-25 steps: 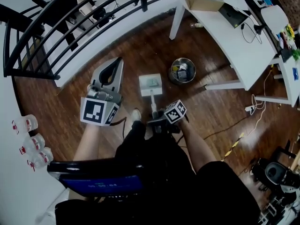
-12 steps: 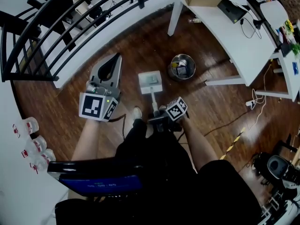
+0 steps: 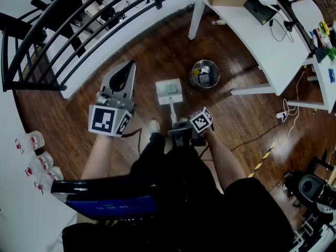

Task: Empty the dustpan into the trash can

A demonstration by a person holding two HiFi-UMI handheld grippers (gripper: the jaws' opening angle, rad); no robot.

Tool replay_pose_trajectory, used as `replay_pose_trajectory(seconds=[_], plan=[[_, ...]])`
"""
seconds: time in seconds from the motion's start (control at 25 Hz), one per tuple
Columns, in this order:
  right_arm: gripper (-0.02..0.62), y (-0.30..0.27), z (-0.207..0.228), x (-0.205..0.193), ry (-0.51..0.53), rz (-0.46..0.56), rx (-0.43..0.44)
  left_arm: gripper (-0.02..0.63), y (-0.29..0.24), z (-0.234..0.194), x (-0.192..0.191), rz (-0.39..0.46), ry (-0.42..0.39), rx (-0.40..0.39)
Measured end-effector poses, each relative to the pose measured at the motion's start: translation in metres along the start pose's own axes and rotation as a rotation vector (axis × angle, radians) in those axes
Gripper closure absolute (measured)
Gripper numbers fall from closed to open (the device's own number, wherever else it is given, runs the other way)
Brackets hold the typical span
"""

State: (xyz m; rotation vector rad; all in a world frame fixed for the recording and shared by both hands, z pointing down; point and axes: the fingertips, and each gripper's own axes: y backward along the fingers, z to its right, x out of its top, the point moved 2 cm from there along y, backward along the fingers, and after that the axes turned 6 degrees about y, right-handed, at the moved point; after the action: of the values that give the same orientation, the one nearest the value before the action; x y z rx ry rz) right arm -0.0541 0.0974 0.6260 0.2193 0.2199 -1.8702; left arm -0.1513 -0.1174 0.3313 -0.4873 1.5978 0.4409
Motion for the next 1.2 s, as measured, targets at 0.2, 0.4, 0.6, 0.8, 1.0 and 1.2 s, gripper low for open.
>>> replay_pose_trajectory(seconds=[0.2, 0.4, 0.6, 0.8, 1.0, 1.2], plan=[[0.571, 0.000, 0.000, 0.000, 0.003, 0.002, 0.001, 0.600, 0.003, -0.001, 0.000, -0.003, 0.001, 0.005], [0.573, -0.001, -0.002, -0.001, 0.037, 0.001, -0.006, 0.600, 0.011, -0.003, -0.002, -0.005, 0.017, 0.015], [0.574, 0.003, -0.002, 0.002, 0.051, 0.026, -0.008, 0.600, 0.021, -0.010, -0.007, -0.024, 0.078, 0.032], [0.572, 0.008, -0.011, 0.009, 0.052, 0.073, 0.012, 0.593, 0.034, -0.018, -0.019, -0.058, 0.131, 0.027], [0.571, 0.006, -0.028, 0.006, 0.050, 0.068, 0.034, 0.571, 0.047, -0.024, -0.030, -0.083, 0.168, 0.011], [0.569, 0.006, -0.034, 0.006, 0.072, 0.071, 0.010, 0.571, 0.051, -0.030, -0.038, -0.099, 0.184, -0.003]])
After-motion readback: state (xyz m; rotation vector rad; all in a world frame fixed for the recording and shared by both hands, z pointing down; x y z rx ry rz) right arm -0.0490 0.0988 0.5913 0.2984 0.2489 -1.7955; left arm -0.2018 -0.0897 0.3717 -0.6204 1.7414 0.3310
